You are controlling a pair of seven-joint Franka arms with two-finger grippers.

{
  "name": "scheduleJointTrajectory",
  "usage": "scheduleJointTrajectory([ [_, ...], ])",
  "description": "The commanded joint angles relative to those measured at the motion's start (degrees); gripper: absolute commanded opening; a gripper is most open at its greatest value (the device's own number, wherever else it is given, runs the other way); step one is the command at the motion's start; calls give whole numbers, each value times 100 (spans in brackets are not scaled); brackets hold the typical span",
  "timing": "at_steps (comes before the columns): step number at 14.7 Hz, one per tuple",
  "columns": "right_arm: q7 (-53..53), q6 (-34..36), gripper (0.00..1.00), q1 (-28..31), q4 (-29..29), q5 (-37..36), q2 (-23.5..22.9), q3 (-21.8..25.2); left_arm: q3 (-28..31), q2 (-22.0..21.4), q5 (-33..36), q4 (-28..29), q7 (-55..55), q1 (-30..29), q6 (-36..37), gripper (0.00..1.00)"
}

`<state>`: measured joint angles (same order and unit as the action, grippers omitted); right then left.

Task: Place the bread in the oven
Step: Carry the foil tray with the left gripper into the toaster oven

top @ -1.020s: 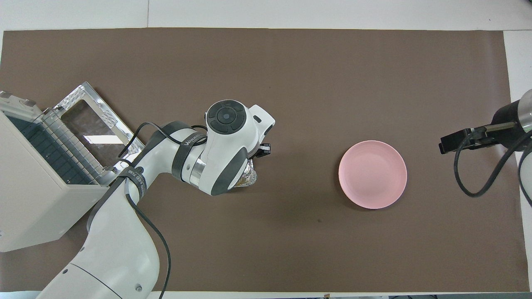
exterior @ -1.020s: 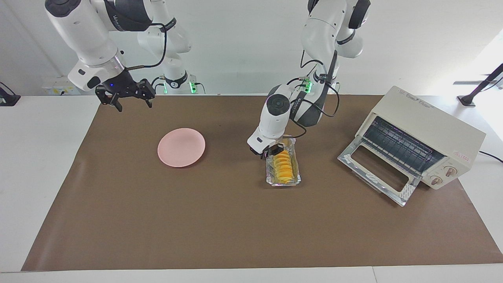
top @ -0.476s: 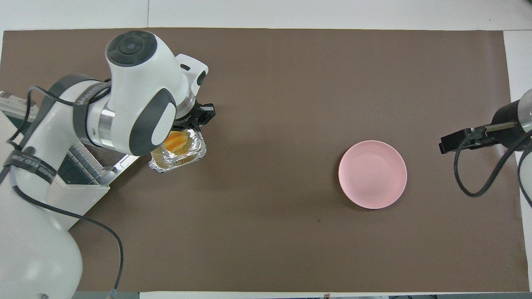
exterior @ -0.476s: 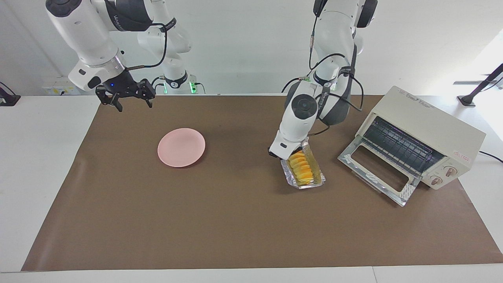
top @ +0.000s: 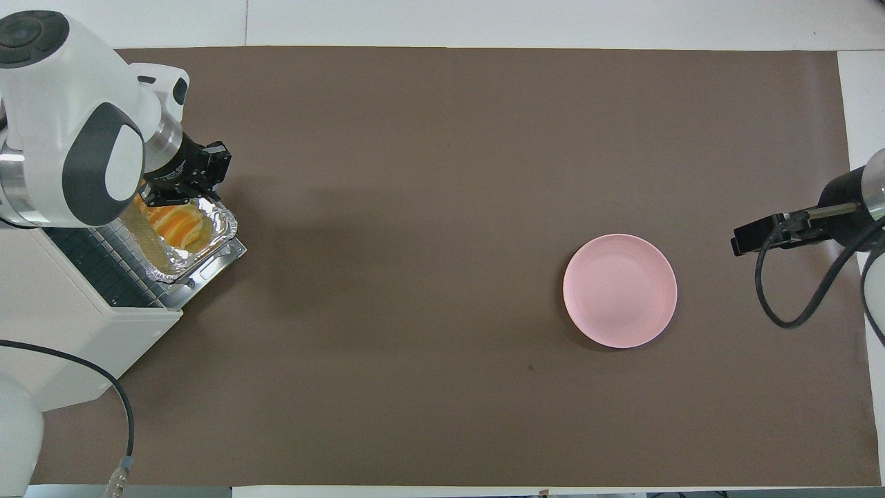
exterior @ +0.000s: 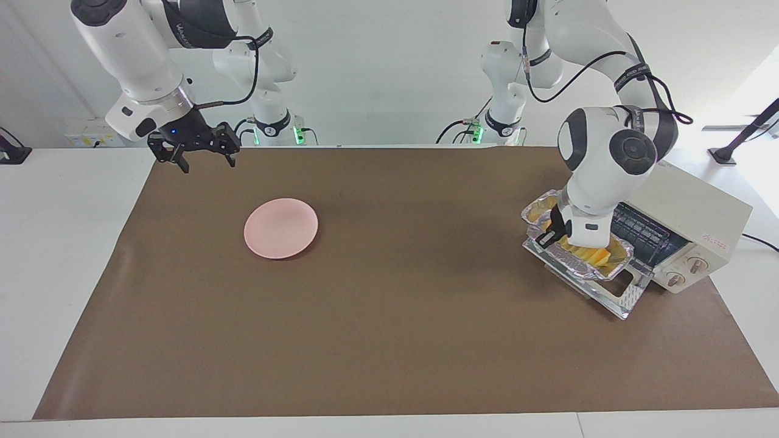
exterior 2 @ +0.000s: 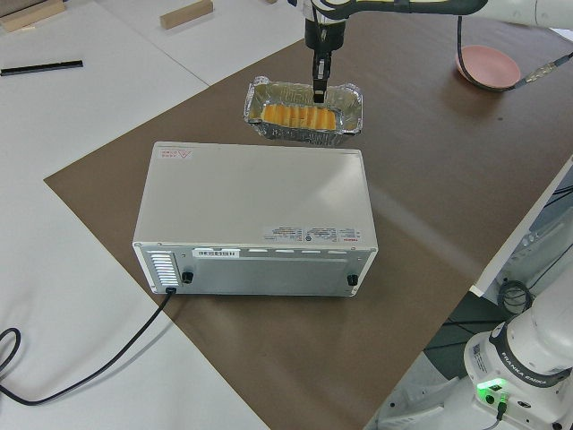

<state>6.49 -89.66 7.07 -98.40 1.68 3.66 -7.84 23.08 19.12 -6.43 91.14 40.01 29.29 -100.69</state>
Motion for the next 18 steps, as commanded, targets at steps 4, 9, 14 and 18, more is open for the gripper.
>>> scheduleJointTrajectory([
  [4, 134, 28, 100, 110, -65, -45, 73, -51, 135, -58, 45, 246, 332, -406, -143, 0],
  [9, 134, 28, 100, 110, -65, -45, 73, -51, 152, -216, 63, 703, -81, -538, -574, 0],
  [14, 134, 28, 100, 110, -65, -45, 73, -51, 293, -225, 72, 791, -459, -688, -557, 0],
  [18, 134, 28, 100, 110, -65, -45, 73, -51, 311, -303, 194, 949, -643, -705, -574, 0],
])
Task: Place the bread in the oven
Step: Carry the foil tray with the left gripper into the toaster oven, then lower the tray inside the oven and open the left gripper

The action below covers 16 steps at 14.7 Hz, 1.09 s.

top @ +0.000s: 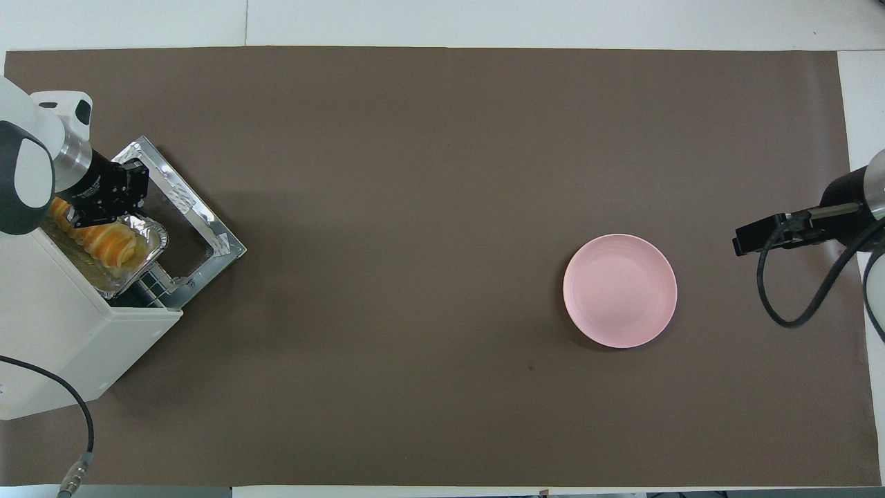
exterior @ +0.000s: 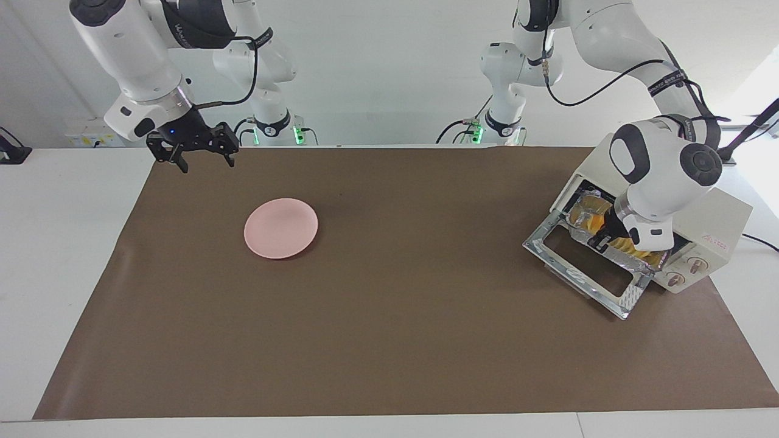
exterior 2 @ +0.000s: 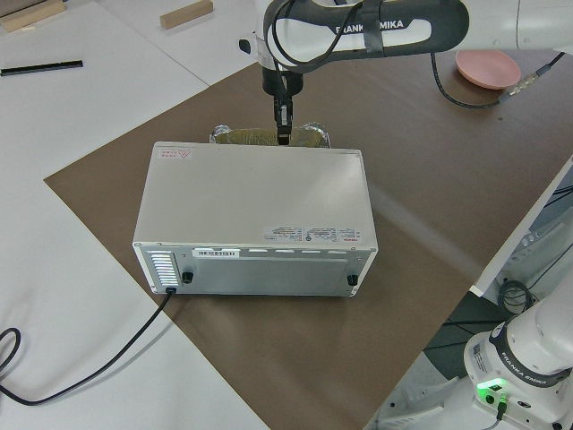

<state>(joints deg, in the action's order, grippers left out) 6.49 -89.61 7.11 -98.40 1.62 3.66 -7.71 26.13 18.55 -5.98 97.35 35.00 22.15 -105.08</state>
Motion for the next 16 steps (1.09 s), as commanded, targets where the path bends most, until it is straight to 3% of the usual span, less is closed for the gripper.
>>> scheduleJointTrajectory([
  [1, 134, 22, 100, 106, -65, -39, 74, -56, 6, -246, 271, 354, -143, 8, -144, 0],
  [16, 134, 22, 100, 106, -65, -39, 82, -64, 6, -475, 791, 820, -134, 44, -91, 0],
])
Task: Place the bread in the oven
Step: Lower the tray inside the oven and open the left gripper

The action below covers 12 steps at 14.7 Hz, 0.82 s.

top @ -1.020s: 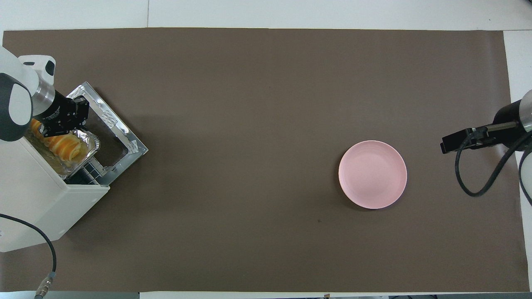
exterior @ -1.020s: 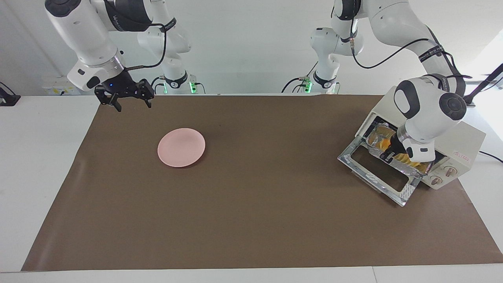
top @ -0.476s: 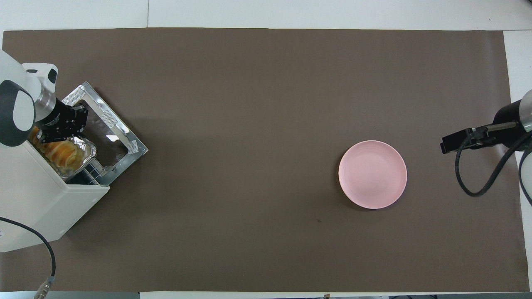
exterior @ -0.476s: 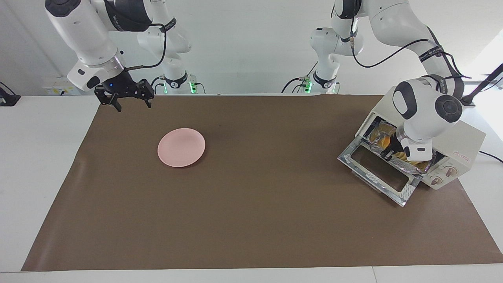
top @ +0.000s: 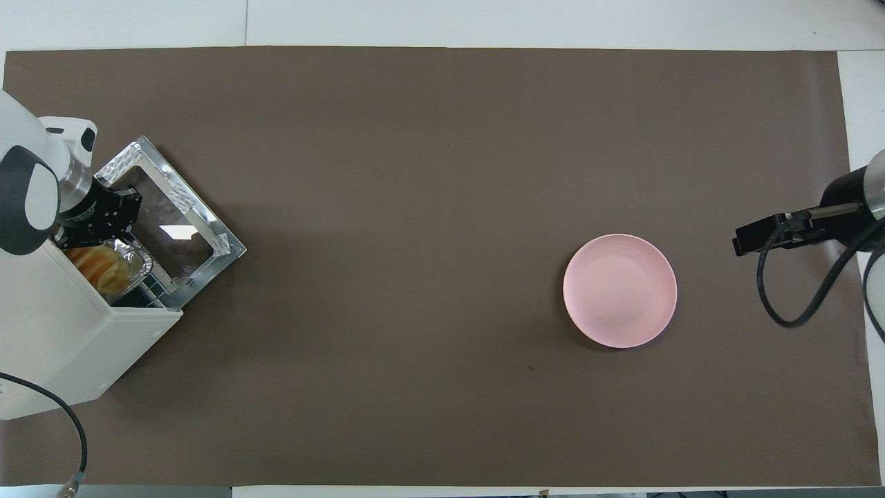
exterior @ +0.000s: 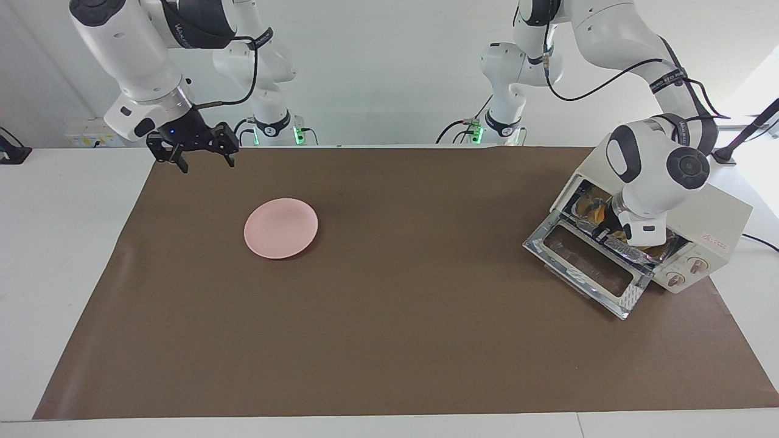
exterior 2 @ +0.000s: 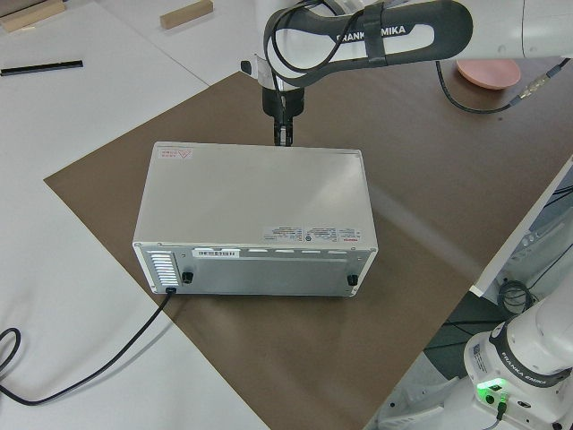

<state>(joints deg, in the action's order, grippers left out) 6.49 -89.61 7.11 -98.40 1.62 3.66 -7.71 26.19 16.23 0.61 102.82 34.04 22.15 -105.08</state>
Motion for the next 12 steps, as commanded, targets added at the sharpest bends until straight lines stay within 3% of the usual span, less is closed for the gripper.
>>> scheduleJointTrajectory([
  [1, 134, 22, 100, 106, -65, -39, 82, -56, 0, -252, 133, 282, -46, 52, -109, 0],
  [12, 134, 22, 100, 106, -65, -39, 74, -64, -17, -270, 379, 291, -204, 96, -127, 0],
])
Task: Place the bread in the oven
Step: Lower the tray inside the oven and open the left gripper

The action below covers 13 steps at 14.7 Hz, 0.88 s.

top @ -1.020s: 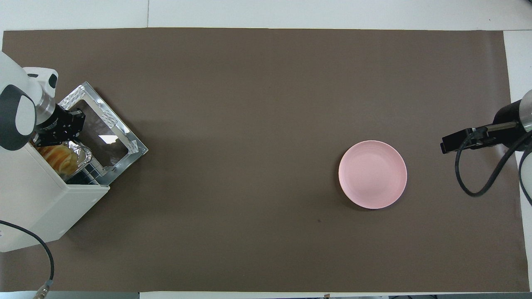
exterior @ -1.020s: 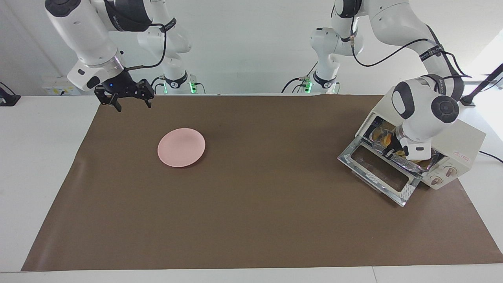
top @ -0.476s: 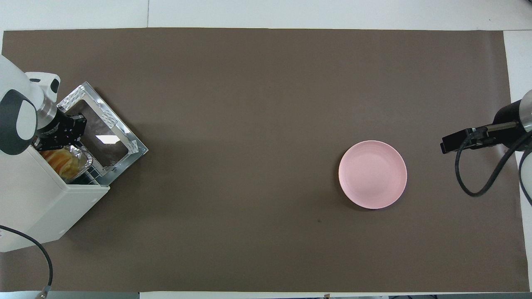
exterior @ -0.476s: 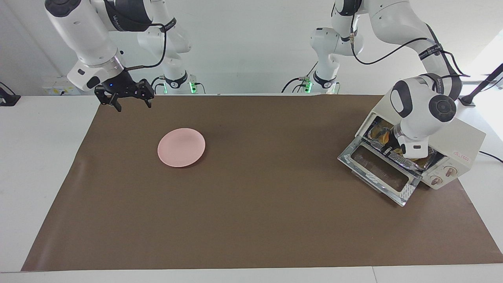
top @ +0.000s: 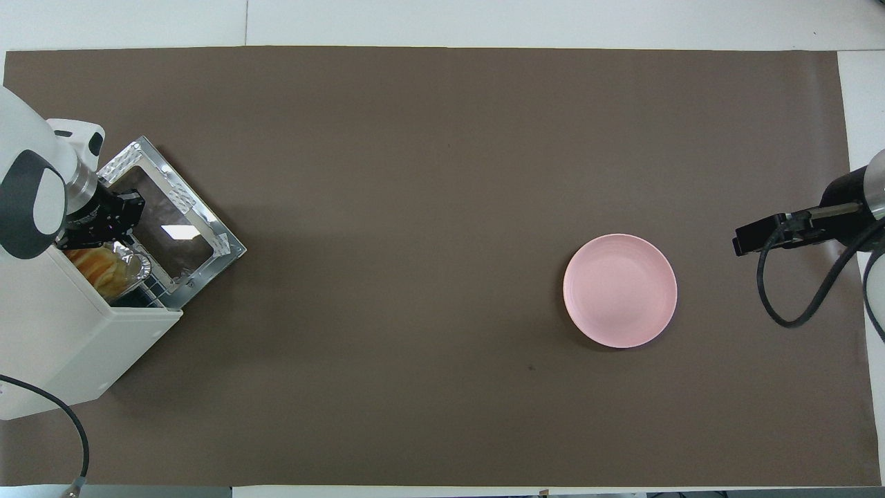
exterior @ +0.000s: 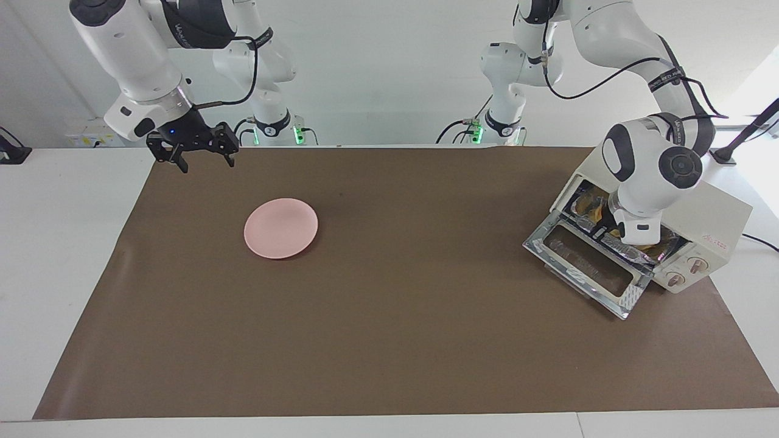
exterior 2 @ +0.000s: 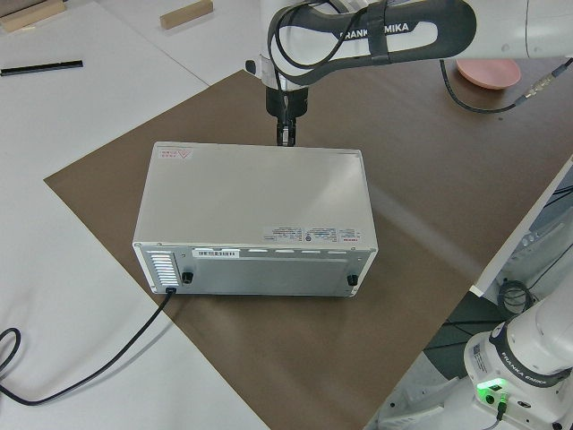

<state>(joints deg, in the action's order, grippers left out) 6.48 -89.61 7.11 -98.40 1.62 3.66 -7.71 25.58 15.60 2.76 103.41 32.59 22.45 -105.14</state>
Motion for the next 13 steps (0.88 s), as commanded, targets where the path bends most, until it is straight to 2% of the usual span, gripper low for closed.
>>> scheduleJointTrajectory([
  [1, 134, 22, 100, 106, -65, -39, 82, -56, 52, -207, 163, 232, -60, 75, -112, 0],
  [2, 134, 22, 100, 106, -65, -39, 74, -55, 52, -215, 163, 232, -60, 67, -112, 0],
  [3, 134, 22, 100, 106, -65, -39, 74, -55, 44, -215, 163, 241, -60, 67, -120, 6],
  [4, 134, 22, 100, 106, -65, -39, 74, -55, 52, -215, 163, 232, -60, 67, -120, 13],
  [5, 134, 22, 100, 106, -65, -39, 74, -55, 52, -207, 163, 232, -60, 67, -120, 27],
  [6, 134, 22, 100, 106, -65, -39, 82, -64, 52, -207, 163, 223, -60, 58, -120, 33],
  [8, 134, 22, 100, 97, -65, -39, 74, -64, 52, -198, 163, 197, -104, 40, -129, 36],
  [9, 134, 22, 100, 106, -65, -39, 74, -64, 52, -180, 163, 162, -113, 49, -129, 62],
  [10, 134, 22, 100, 106, -65, -39, 82, -64, 52, -172, 163, 144, -113, 58, -147, 100],
  [13, 134, 22, 100, 106, -65, -39, 74, -64, 44, -101, 163, -101, -122, 67, -173, 100],
])
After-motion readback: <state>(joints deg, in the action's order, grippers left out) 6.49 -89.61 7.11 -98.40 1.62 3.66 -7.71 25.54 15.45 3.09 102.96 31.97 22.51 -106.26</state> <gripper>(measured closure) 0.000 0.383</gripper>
